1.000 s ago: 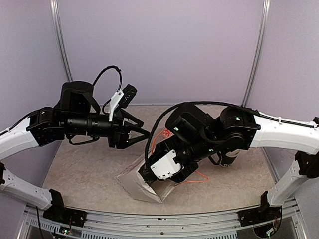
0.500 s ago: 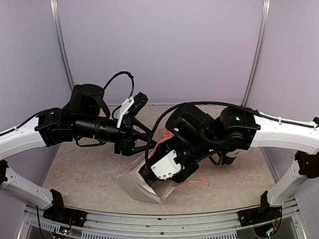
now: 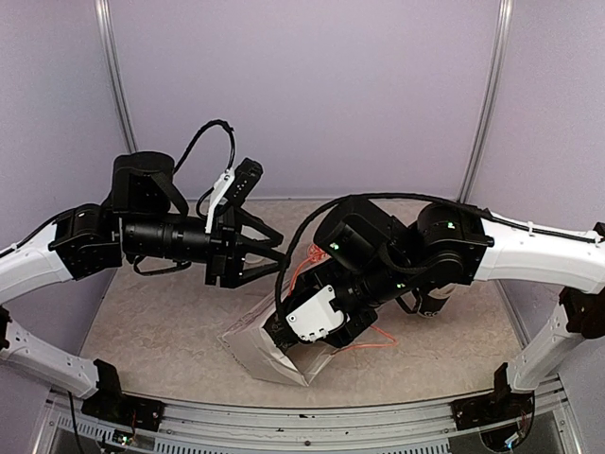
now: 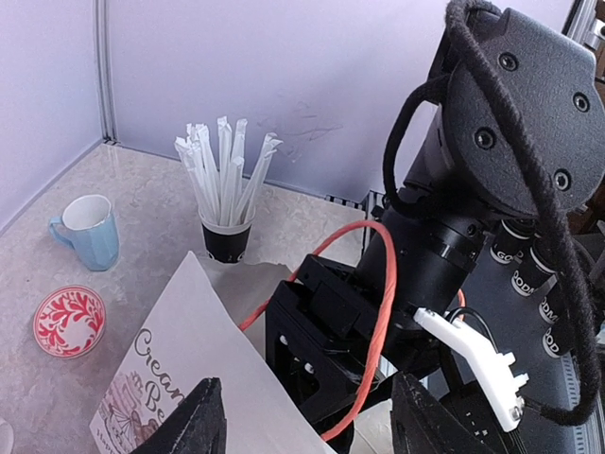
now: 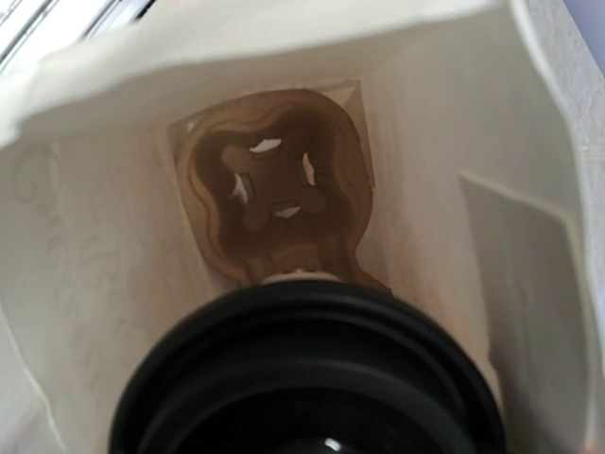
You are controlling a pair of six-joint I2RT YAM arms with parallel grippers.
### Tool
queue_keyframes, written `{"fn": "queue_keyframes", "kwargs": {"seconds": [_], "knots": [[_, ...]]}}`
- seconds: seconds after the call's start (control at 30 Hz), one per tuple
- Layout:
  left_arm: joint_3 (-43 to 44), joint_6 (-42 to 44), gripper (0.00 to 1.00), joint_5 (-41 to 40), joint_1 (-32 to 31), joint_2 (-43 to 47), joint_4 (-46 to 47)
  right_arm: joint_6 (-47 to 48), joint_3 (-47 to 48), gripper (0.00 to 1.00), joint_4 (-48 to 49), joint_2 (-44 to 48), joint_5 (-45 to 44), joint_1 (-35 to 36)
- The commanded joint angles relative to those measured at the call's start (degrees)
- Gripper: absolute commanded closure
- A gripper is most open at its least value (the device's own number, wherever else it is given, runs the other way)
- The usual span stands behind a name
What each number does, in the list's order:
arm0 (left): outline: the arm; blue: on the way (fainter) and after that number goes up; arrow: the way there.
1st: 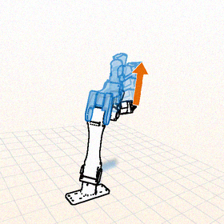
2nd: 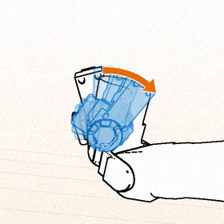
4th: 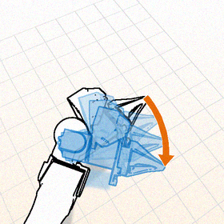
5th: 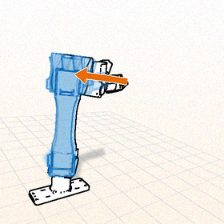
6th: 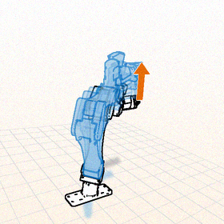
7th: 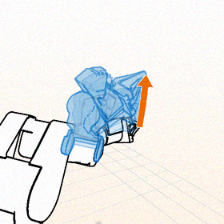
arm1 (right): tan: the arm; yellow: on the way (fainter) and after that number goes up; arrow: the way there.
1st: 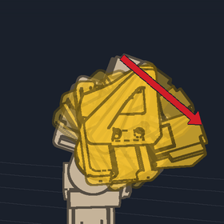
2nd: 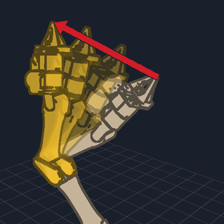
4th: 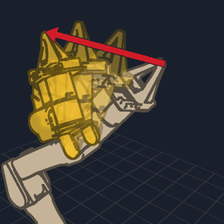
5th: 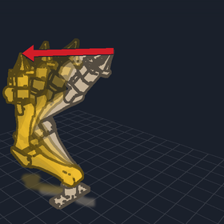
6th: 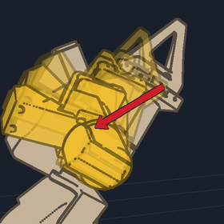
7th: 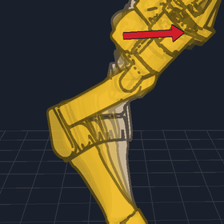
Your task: Pack the takeout coffee
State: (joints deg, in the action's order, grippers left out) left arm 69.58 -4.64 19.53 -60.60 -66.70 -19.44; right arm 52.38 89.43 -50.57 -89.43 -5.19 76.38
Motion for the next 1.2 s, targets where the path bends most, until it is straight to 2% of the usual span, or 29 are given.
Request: {"fn": "queue_keyframes", "kwargs": {"seconds": [0.0,0.2,0.33,0.47,0.57,0.9,1.03,1.17], "knots": [[0.93,0.40,0.42,1.27,-1.31,-1.35,1.95,-0.70,0.54,0.56,0.46,0.13,-0.10,0.09],[2.82,0.93,0.49,2.44,-2.35,-4.71,2.34,-0.70,0.24,0.56,0.54,0.22,-0.27,0.13],[3.82,1.16,0.59,2.99,-2.47,-6.25,2.14,-0.71,0.22,0.56,0.48,0.29,-0.29,0.16],[4.64,1.39,0.78,2.67,-2.47,-6.87,1.44,-1.28,-0.23,0.56,0.51,0.59,-0.48,0.09],[4.69,1.23,0.99,2.24,-2.49,-6.28,0.71,-1.63,-1.18,0.56,0.23,1.44,-0.55,0.02],[6.88,1.98,1.00,4.78,-2.50,-3.68,-6.27,1.32,-4.32,0.57,-1.14,4.58,-1.02,-1.22],[7.70,2.92,1.00,2.87,-2.43,-2.68,-8.86,2.17,-6.92,0.58,-2.01,5.89,0.67,-1.22],[7.34,3.62,1.00,0.59,-2.28,-1.95,-9.25,0.41,-5.50,0.57,-3.11,5.11,4.85,-0.75]]}}
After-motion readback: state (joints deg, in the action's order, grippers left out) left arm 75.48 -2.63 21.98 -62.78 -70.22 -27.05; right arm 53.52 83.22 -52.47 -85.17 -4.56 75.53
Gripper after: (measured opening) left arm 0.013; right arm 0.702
